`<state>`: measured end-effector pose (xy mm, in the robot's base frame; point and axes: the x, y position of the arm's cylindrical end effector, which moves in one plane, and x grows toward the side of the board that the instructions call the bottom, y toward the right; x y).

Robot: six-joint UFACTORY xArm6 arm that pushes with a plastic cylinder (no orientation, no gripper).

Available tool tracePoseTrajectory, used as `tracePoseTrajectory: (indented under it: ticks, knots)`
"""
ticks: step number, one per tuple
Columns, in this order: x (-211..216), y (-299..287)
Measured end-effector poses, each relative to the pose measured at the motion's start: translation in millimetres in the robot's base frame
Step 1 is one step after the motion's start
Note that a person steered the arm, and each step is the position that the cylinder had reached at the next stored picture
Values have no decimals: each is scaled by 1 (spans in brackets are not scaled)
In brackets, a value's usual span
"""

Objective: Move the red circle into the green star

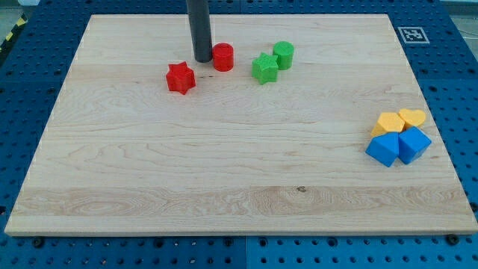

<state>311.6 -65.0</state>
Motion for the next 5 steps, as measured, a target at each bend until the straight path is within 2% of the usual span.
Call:
tracePoseTrajectory:
  ticks: [1, 3, 5]
  knots:
    - [-7, 0]
    - [13, -21]
    - [13, -2]
